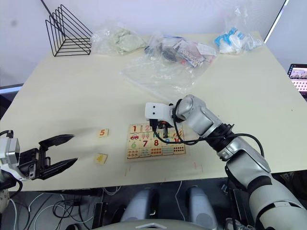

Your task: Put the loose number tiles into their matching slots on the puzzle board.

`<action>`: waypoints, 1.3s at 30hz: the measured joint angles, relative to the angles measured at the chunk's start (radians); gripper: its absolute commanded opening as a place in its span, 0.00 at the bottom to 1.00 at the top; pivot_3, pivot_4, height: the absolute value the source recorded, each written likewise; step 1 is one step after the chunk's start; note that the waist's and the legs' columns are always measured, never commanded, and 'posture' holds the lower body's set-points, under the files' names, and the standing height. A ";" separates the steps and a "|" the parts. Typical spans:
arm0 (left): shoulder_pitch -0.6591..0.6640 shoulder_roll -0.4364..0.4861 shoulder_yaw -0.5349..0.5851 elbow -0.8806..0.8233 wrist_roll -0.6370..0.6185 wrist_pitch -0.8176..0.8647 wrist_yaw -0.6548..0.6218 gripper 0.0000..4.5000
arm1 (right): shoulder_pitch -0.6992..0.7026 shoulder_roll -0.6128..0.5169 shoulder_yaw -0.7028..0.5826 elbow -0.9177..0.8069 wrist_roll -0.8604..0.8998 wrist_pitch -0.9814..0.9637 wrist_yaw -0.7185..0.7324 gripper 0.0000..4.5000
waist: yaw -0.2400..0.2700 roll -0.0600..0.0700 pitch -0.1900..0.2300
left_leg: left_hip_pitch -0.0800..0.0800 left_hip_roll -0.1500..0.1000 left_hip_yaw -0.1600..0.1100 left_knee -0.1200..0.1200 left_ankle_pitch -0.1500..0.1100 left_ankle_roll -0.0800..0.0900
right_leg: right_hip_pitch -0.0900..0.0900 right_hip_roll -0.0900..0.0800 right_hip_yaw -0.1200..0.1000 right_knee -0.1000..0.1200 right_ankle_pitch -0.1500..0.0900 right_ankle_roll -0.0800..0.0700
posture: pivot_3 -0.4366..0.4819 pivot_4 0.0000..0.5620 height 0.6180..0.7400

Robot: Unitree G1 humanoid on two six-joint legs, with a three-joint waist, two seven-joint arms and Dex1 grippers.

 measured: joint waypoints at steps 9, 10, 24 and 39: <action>0.001 0.000 0.000 0.000 0.000 0.000 0.000 1.00 | 0.001 0.009 -0.002 0.009 -0.003 -0.008 -0.002 0.01 | 0.000 0.000 0.000 | 0.001 0.000 0.000 0.000 0.000 0.000 | 0.001 0.000 0.000 0.000 0.000 0.000 | 0.48 0.27 1.00; 0.001 0.000 0.000 0.000 0.000 0.000 0.000 1.00 | 0.001 0.009 -0.003 0.009 -0.003 -0.008 -0.002 0.01 | 0.000 0.000 0.000 | 0.001 0.000 0.000 0.000 0.000 0.000 | 0.001 0.000 0.000 0.000 0.000 0.000 | 0.48 0.27 1.00; -0.001 -0.009 0.015 0.000 0.023 0.009 0.002 1.00 | 0.078 -0.020 -0.087 -0.043 0.033 0.009 -0.009 0.01 | 0.003 0.000 0.000 | 0.001 0.000 0.000 0.000 0.000 0.000 | 0.002 0.000 0.000 -0.001 0.000 0.000 | 0.48 0.27 1.00; 0.042 -0.021 0.030 -0.003 0.130 0.081 0.114 1.00 | 0.316 -0.148 -0.364 -0.305 0.212 0.021 -0.049 0.01 | 0.004 0.000 0.000 | 0.002 0.000 0.000 0.000 0.000 0.000 | 0.003 0.000 -0.001 -0.001 0.000 0.000 | 0.48 0.27 1.00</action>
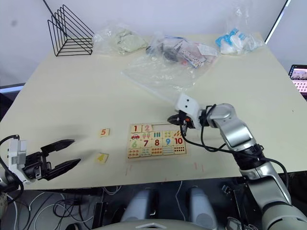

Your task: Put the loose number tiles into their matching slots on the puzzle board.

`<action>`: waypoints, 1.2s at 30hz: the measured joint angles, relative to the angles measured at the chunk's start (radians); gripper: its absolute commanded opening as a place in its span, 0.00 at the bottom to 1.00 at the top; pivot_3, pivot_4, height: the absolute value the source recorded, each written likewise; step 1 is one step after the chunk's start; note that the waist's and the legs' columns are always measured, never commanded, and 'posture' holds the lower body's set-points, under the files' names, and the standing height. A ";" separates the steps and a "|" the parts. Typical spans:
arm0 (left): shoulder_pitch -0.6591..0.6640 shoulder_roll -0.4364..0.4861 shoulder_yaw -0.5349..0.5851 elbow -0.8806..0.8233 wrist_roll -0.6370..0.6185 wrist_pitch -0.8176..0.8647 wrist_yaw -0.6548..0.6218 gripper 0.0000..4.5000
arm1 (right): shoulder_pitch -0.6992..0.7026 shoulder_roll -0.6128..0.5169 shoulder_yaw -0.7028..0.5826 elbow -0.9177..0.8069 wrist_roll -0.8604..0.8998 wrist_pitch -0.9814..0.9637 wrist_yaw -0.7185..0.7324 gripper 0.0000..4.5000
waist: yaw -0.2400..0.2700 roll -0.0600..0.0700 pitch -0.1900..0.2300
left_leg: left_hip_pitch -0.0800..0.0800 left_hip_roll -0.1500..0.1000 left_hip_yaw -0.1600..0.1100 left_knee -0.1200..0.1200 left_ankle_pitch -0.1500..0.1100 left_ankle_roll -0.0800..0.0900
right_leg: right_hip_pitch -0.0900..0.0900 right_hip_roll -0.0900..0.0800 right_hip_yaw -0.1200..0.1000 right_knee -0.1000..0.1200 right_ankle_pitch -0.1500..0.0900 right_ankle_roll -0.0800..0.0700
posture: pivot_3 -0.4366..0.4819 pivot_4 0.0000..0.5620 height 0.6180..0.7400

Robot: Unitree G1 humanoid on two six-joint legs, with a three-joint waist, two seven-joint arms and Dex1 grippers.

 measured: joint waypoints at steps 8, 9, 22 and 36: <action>-0.023 -0.005 0.003 0.026 0.066 -0.001 0.039 1.00 | 0.280 -0.100 -0.271 -0.169 0.104 -0.083 -0.081 0.12 | 0.004 0.000 0.000 | 0.001 0.000 0.001 0.000 0.000 0.000 | 0.001 0.000 0.000 -0.001 0.000 0.000 | 0.48 0.27 1.00; -0.025 -0.006 0.007 0.028 0.067 -0.002 0.040 1.00 | 0.336 -0.107 -0.324 -0.194 0.131 -0.088 -0.092 0.14 | 0.008 -0.001 0.000 | 0.000 0.000 0.001 0.000 0.000 0.000 | 0.002 0.000 0.000 -0.001 0.000 0.000 | 0.48 0.27 1.00; -0.087 -0.012 0.010 0.108 0.098 -0.018 0.028 1.00 | 0.719 -0.145 -0.675 -0.205 0.318 -0.227 -0.065 1.00 | 0.024 -0.001 -0.001 | 0.005 0.000 0.005 0.000 0.000 0.000 | 0.006 0.001 0.001 -0.001 -0.001 0.000 | 0.48 0.27 1.00; -0.104 -0.015 0.011 0.165 0.104 -0.049 0.006 1.00 | 0.946 -0.105 -0.777 -0.120 0.403 -0.471 0.019 1.00 | 0.025 -0.001 -0.001 | 0.012 0.001 0.007 -0.001 0.000 0.000 | 0.010 0.001 0.005 -0.001 -0.001 0.000 | 0.48 0.27 1.00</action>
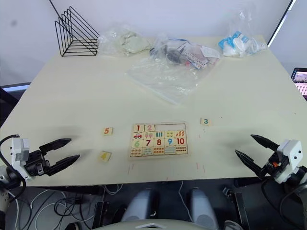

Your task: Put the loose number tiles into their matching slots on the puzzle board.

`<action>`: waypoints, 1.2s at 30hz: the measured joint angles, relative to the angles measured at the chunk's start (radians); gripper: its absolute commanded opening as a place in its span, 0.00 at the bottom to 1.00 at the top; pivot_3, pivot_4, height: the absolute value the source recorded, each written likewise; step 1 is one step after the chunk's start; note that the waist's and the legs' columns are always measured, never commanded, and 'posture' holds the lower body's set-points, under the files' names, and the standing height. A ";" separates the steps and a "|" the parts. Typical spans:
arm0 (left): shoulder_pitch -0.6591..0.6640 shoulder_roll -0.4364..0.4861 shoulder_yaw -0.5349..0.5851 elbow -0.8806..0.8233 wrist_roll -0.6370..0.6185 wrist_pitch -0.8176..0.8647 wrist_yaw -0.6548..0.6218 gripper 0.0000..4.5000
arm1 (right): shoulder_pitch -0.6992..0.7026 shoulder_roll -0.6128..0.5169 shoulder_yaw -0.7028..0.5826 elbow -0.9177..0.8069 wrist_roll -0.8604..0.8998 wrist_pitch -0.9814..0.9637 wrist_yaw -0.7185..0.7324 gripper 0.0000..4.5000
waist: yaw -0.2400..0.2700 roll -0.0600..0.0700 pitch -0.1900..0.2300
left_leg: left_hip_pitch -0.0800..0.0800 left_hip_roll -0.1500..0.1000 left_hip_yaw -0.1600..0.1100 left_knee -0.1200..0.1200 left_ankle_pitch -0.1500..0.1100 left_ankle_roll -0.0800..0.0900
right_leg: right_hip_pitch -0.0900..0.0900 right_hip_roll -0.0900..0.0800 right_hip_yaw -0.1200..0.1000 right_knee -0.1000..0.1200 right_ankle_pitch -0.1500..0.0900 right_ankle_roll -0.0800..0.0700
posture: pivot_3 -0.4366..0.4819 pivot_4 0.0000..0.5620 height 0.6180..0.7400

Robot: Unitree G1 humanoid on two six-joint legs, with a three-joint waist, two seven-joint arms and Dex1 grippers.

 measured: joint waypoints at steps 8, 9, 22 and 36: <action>0.004 -0.020 0.001 0.002 0.001 -0.009 0.019 1.00 | 0.048 0.032 0.000 0.043 0.000 -0.100 -0.006 1.00 | 0.000 0.000 0.000 | 0.001 0.000 0.000 0.000 0.000 0.000 | 0.000 0.000 0.002 0.000 0.000 0.000 | 0.48 0.27 1.00; 0.004 -0.020 0.001 0.002 0.000 -0.008 0.020 1.00 | 0.049 0.033 0.000 0.045 0.000 -0.106 -0.010 1.00 | 0.000 0.000 0.000 | 0.001 0.000 0.000 0.000 0.000 0.000 | 0.000 0.000 0.002 0.000 0.000 0.000 | 0.48 0.27 1.00; -0.007 -0.020 0.001 0.026 0.004 -0.045 0.006 1.00 | 0.038 0.034 0.001 0.075 0.000 -0.163 -0.021 1.00 | 0.001 0.000 0.000 | 0.001 0.000 0.001 0.000 0.000 0.000 | 0.000 0.000 0.002 0.000 0.000 0.000 | 0.48 0.27 1.00; -0.009 -0.023 0.001 0.045 0.009 -0.089 -0.010 1.00 | 0.035 0.034 0.018 0.083 0.000 -0.184 -0.011 1.00 | 0.001 0.000 0.000 | 0.001 0.000 0.001 0.000 0.000 0.000 | 0.000 0.000 0.002 0.000 0.000 0.000 | 0.48 0.27 1.00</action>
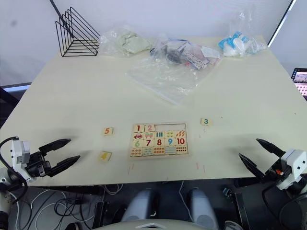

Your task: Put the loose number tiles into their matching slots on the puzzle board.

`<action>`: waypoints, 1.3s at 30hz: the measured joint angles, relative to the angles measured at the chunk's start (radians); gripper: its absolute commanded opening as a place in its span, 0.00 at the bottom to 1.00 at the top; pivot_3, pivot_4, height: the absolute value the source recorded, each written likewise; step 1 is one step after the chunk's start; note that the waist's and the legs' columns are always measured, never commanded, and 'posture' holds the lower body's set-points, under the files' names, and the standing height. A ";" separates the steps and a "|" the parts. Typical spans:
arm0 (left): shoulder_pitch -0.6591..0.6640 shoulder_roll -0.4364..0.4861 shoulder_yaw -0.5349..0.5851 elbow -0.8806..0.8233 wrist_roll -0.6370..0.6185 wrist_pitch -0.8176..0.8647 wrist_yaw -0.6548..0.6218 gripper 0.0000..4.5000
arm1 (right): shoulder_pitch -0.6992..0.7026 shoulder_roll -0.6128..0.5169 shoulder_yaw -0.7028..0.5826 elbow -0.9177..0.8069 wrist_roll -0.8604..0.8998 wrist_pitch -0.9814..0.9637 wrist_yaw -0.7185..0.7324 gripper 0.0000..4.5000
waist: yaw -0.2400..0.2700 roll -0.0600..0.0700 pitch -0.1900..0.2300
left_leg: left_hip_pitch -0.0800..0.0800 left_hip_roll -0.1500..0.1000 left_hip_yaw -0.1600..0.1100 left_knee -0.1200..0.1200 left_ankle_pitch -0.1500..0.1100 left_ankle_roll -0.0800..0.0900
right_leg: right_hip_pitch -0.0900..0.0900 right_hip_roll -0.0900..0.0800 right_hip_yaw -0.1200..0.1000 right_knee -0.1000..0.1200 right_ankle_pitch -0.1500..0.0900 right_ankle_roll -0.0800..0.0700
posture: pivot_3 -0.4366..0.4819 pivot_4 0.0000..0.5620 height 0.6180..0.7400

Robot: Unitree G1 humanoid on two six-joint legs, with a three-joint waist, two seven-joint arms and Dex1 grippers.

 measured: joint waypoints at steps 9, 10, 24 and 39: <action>0.000 -0.009 0.000 0.000 0.002 -0.002 -0.003 1.00 | 0.000 0.000 0.007 0.000 0.000 -0.002 0.008 1.00 | 0.000 0.000 0.000 | 0.000 0.000 0.000 0.000 0.000 0.000 | 0.000 0.000 0.000 0.000 0.000 0.000 | 0.48 0.27 1.00; 0.000 -0.009 0.000 0.000 0.002 -0.002 -0.003 1.00 | 0.000 0.000 0.007 0.000 0.000 -0.002 0.009 1.00 | 0.000 0.000 0.000 | 0.000 0.000 0.000 0.000 0.000 0.000 | 0.000 0.000 0.000 0.000 0.000 0.000 | 0.48 0.27 1.00; -0.004 -0.009 -0.001 -0.001 0.001 -0.002 -0.048 1.00 | -0.008 -0.003 0.031 -0.014 0.004 0.007 0.011 1.00 | 0.000 0.000 0.000 | 0.000 0.000 0.000 0.000 0.000 0.000 | 0.000 0.000 0.000 0.000 0.000 0.000 | 0.48 0.27 1.00; -0.044 0.063 -0.115 -0.012 -0.072 -0.022 -0.107 1.00 | -0.206 -0.151 0.127 -0.032 0.023 0.136 0.040 1.00 | 0.001 0.000 0.000 | 0.001 0.000 0.000 0.000 0.000 0.000 | 0.001 0.000 0.000 0.000 0.000 0.000 | 0.48 0.27 1.00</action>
